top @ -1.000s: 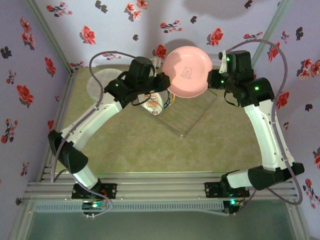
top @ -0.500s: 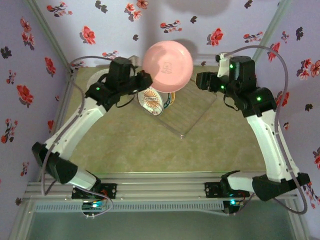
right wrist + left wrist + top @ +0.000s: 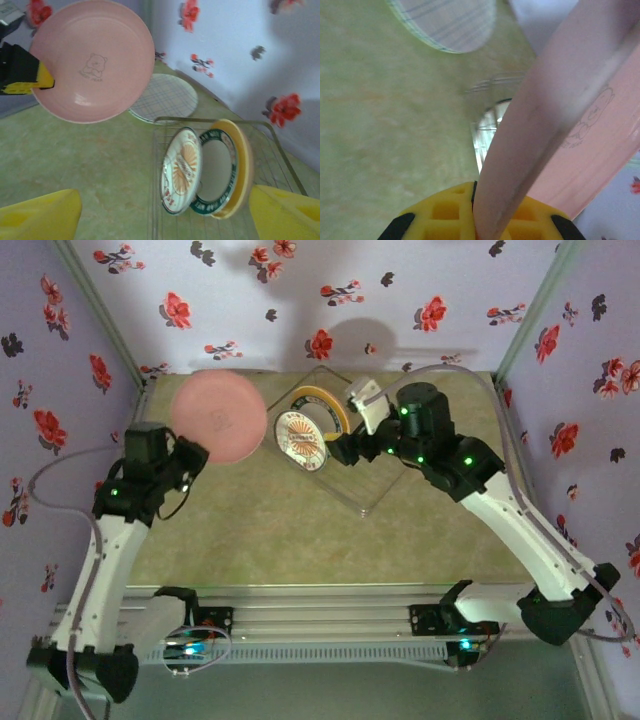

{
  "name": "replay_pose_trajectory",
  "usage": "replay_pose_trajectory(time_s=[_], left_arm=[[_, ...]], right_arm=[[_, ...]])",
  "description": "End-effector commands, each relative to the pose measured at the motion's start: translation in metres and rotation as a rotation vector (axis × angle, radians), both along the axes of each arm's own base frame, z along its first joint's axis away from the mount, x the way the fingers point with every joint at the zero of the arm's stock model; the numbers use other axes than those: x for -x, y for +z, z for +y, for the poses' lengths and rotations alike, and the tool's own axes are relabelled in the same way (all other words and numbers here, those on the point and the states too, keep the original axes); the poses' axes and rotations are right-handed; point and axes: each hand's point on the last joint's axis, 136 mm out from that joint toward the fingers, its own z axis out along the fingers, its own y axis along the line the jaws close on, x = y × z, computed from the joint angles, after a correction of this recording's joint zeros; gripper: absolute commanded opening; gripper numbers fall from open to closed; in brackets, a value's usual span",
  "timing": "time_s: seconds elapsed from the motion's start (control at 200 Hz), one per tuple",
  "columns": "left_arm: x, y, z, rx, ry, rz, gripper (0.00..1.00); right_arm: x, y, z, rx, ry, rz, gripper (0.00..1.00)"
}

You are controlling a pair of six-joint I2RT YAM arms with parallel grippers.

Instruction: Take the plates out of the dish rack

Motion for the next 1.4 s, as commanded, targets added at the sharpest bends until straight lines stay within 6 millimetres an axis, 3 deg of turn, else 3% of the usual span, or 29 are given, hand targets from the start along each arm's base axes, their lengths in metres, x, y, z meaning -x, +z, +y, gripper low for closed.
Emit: replay_pose_trajectory(time_s=[0.0,0.24,0.41,0.61,0.975,1.395], left_arm=[[0.033,-0.039,0.020,0.023,0.099,0.139,0.00],[0.055,-0.103,0.029,0.022,0.146,0.279,0.00],[0.052,-0.139,0.024,0.047,0.143,0.333,0.00],[0.041,-0.168,0.018,0.058,0.112,0.373,0.00],[0.022,-0.204,0.004,0.100,0.048,0.429,0.00],[0.015,-0.223,-0.007,0.130,-0.009,0.477,0.03]], right_arm=[[0.012,0.001,0.023,0.068,0.132,-0.097,0.88],[0.031,-0.017,0.045,0.142,0.242,-0.106,0.89],[0.042,-0.028,0.053,0.171,0.300,-0.085,0.89],[0.044,-0.033,0.054,0.186,0.284,-0.074,0.89],[0.041,-0.034,0.054,0.200,0.254,-0.072,0.89],[0.036,-0.036,0.062,0.204,0.256,-0.068,0.89]])
